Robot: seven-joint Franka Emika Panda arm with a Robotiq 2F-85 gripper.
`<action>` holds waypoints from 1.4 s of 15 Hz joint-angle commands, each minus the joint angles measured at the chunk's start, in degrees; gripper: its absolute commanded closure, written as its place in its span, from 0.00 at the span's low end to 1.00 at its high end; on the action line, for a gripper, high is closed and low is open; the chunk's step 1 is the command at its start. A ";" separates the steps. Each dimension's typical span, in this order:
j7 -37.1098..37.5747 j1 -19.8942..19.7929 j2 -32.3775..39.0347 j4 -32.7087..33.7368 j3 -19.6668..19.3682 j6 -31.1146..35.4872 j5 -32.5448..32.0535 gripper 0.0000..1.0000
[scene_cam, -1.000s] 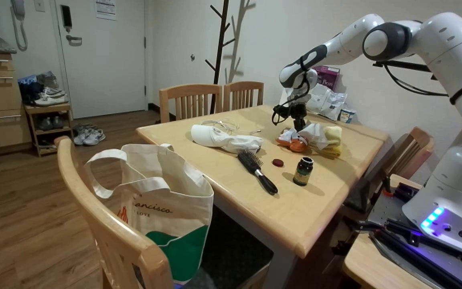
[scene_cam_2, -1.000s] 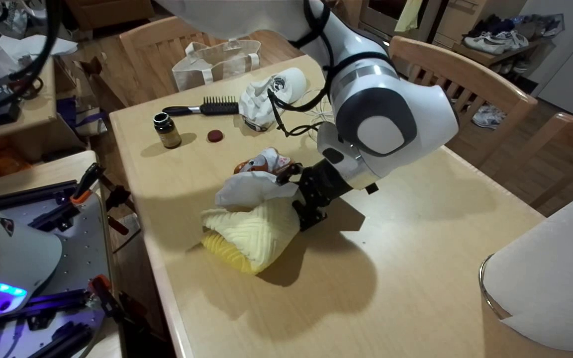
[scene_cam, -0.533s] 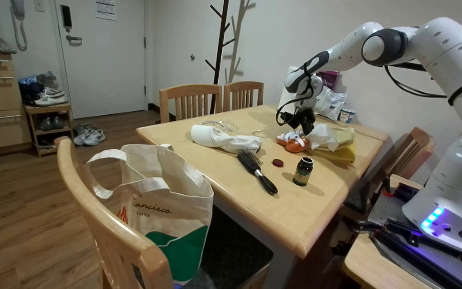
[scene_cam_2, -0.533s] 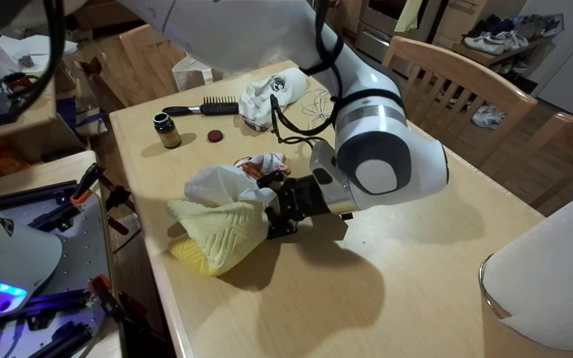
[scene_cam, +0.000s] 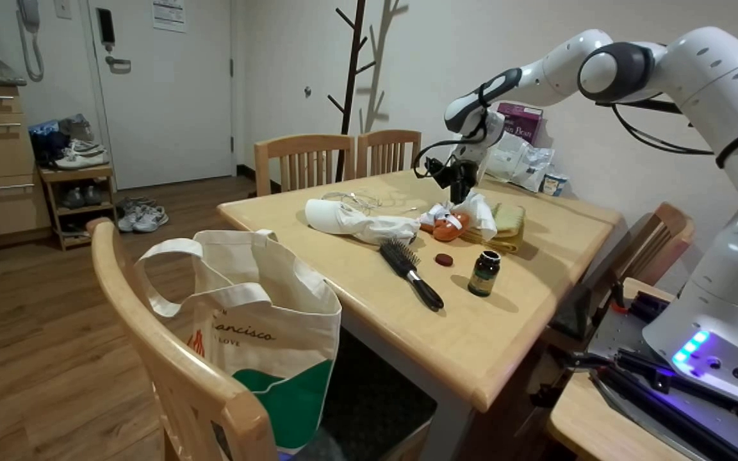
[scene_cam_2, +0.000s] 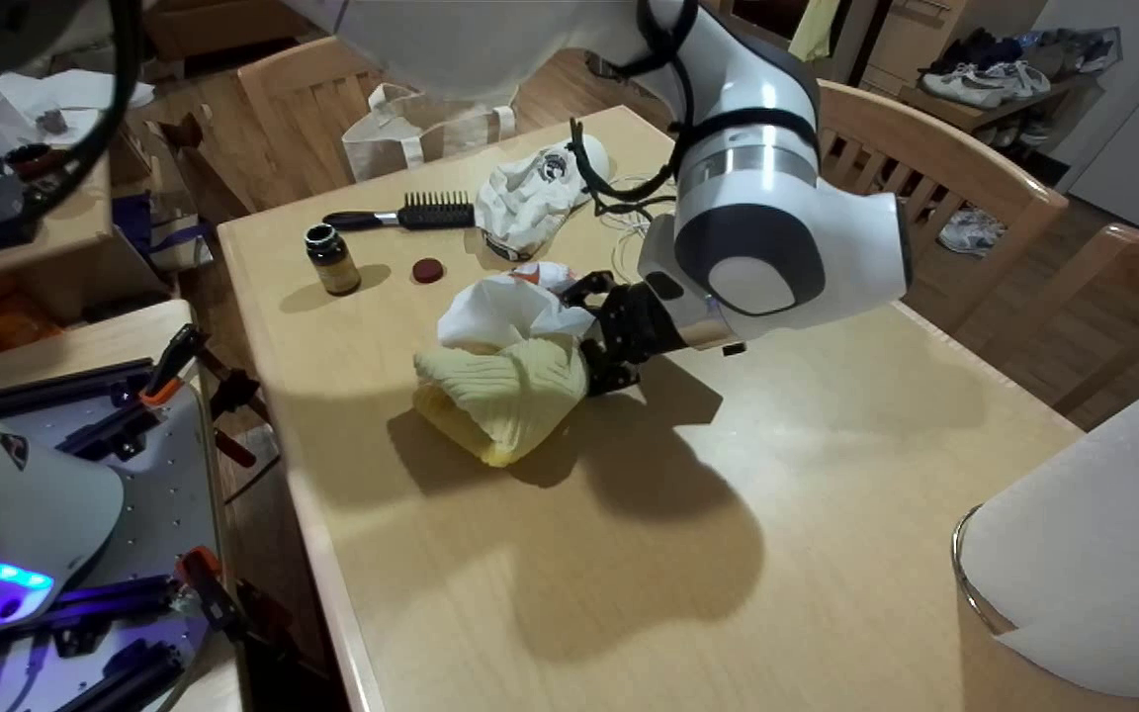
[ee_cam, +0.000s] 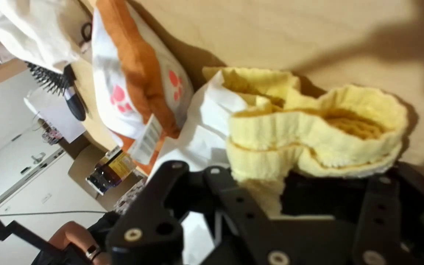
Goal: Use the yellow and white towels to wipe the central part of the table
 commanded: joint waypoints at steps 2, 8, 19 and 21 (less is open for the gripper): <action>-3.02 1.99 -3.02 -3.64 0.06 14.50 -0.35 1.00; -1.27 5.92 -7.48 -11.35 -0.78 34.48 -3.48 1.00; -15.58 8.18 -13.84 -17.10 3.69 36.62 -6.22 0.83; -12.89 9.38 -12.94 -16.20 3.02 37.70 -6.57 0.83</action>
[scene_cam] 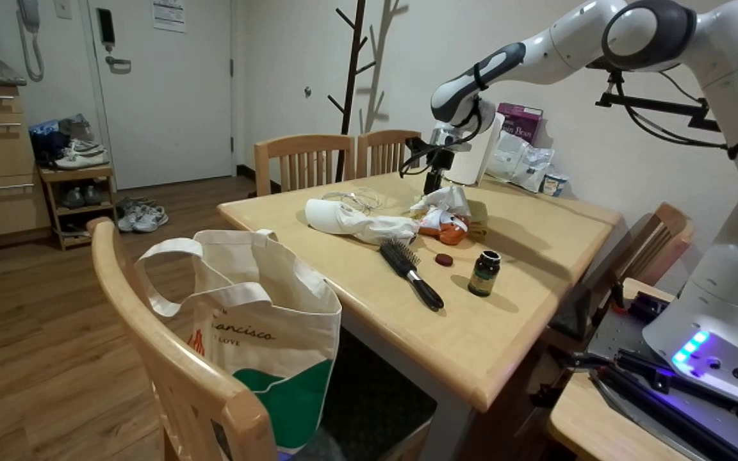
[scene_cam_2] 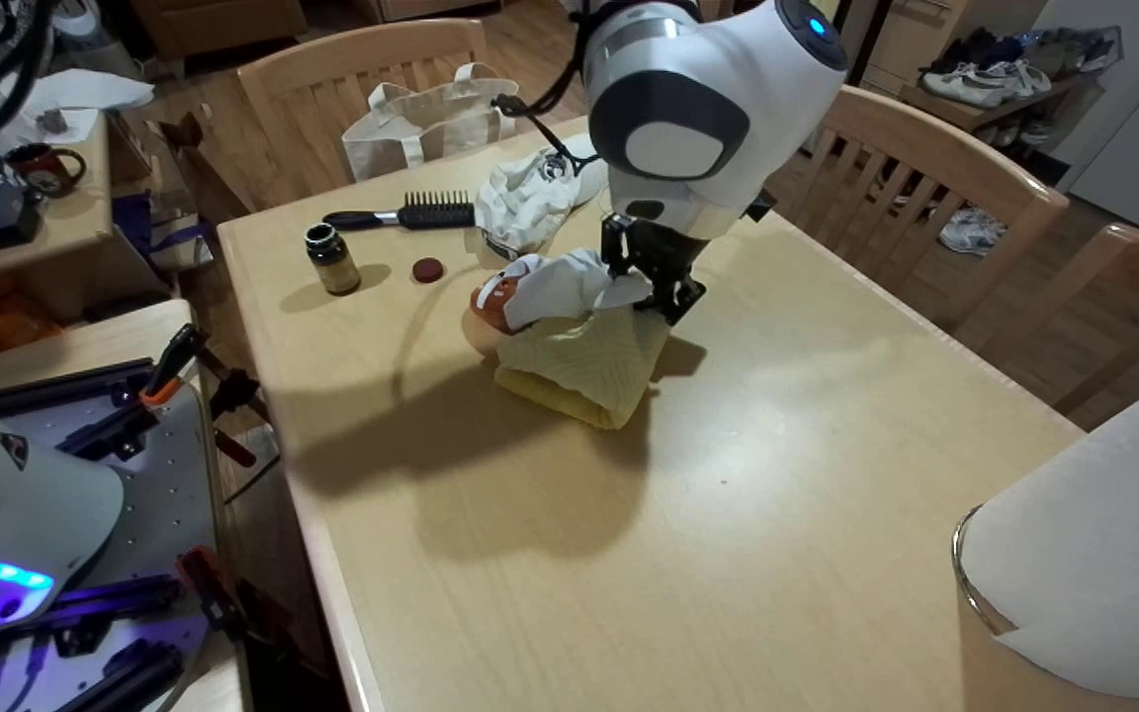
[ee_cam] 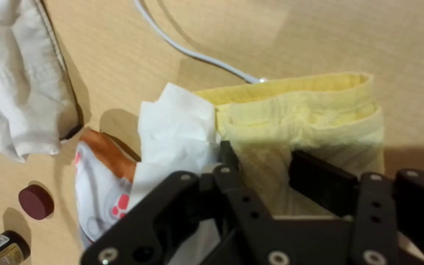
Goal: Use the yellow and white towels to wipe the central part of the table
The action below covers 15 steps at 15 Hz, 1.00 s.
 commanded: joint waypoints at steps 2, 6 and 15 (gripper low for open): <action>2.20 1.99 -0.80 -2.84 -0.83 5.13 -1.03 0.93; 6.64 1.93 0.84 -3.72 -1.90 7.79 -0.49 0.93; 13.66 12.53 5.65 -7.31 -19.65 6.13 9.39 0.92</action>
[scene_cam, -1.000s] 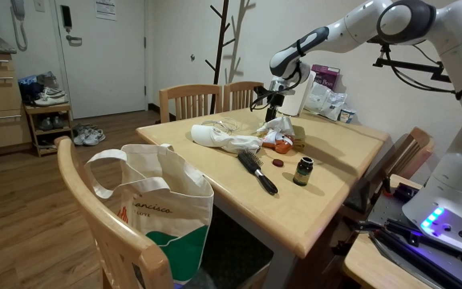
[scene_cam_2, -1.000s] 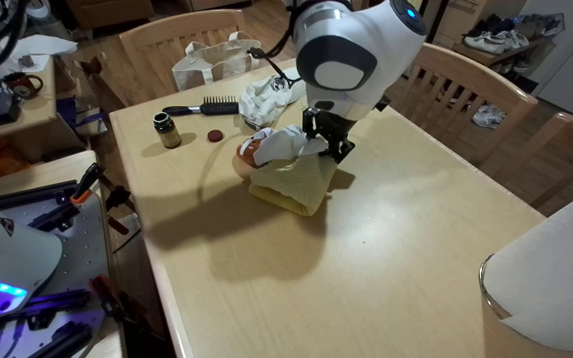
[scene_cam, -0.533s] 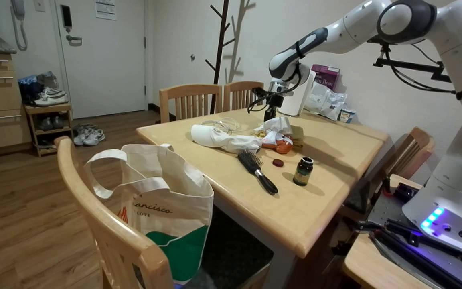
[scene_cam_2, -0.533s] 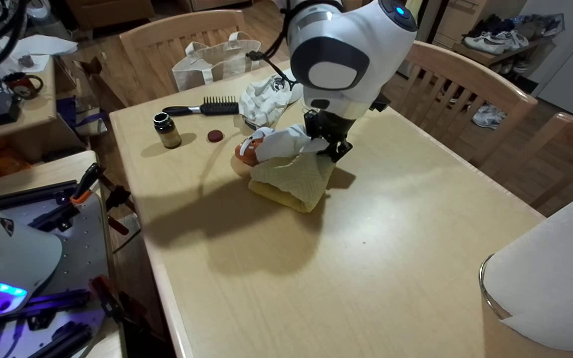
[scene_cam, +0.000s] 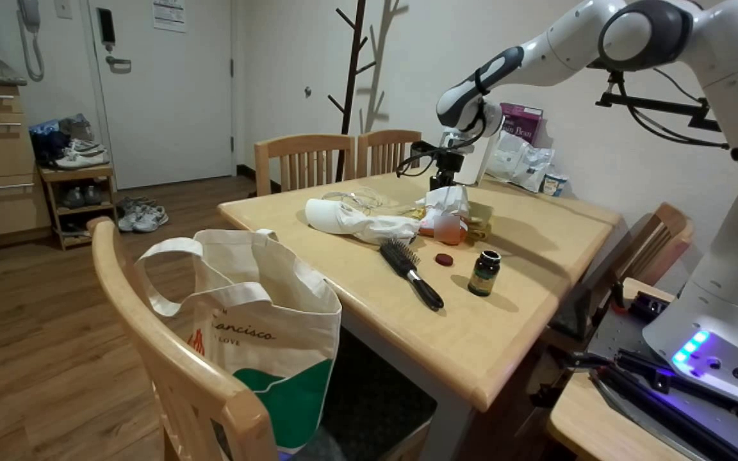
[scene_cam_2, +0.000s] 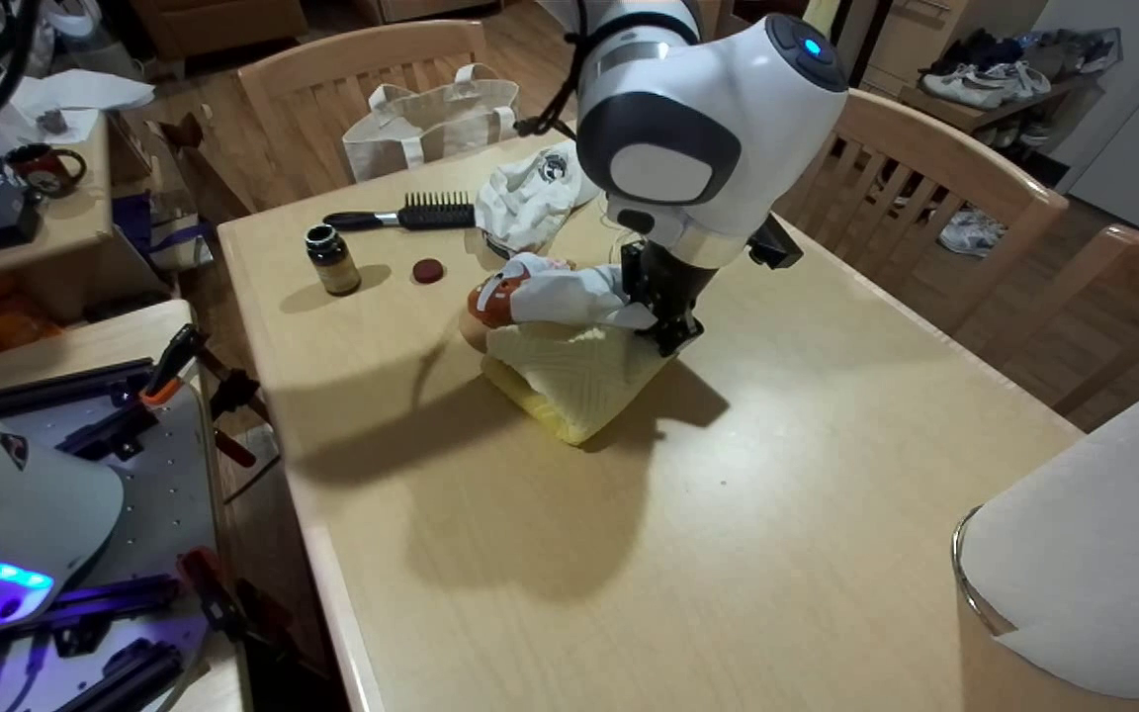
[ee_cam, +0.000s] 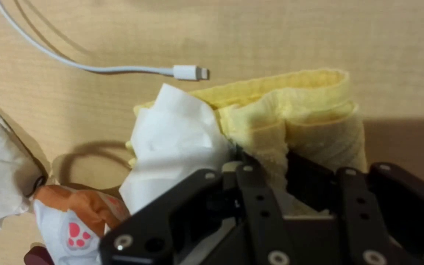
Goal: Use the yellow and white towels to wipe the central part of the table
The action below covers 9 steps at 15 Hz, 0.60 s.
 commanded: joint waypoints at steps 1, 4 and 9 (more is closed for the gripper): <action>0.00 6.78 6.46 -3.74 -10.19 2.20 4.72 0.92; 0.00 10.84 7.95 -4.94 -16.19 0.54 9.19 0.92; 0.00 15.79 9.82 -7.62 -23.81 -2.31 14.45 0.92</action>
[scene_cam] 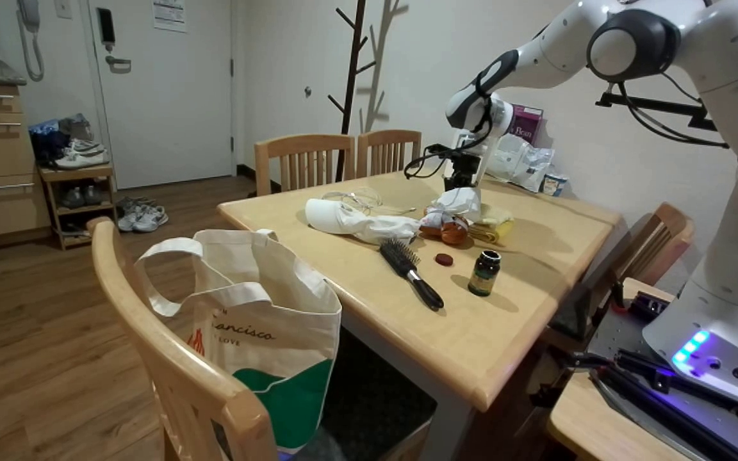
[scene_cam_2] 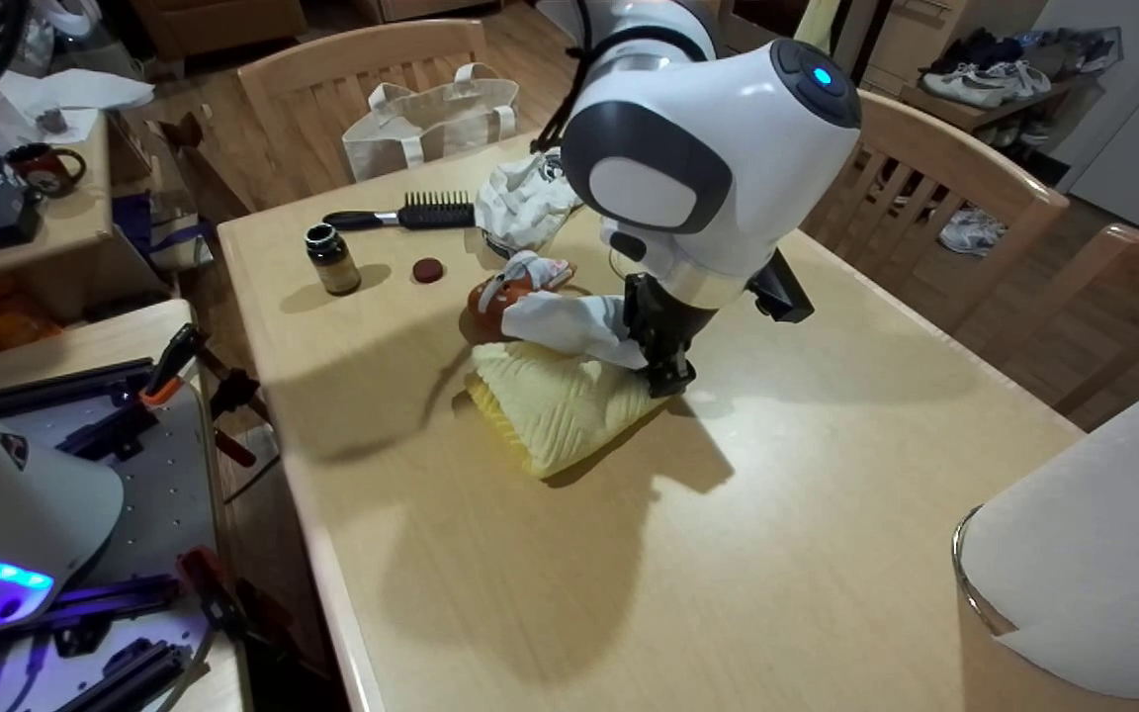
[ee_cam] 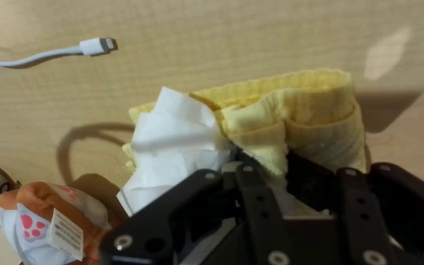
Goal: Use the yellow and white towels to wipe the central part of the table
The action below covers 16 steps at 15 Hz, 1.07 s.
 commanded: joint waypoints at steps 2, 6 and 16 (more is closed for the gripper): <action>0.00 4.19 7.35 -4.88 -6.40 1.29 3.31 0.93; 0.00 6.25 7.69 -8.34 -10.48 0.03 4.93 0.93; -3.88 -1.04 1.28 -10.95 -1.42 -0.82 0.35 0.60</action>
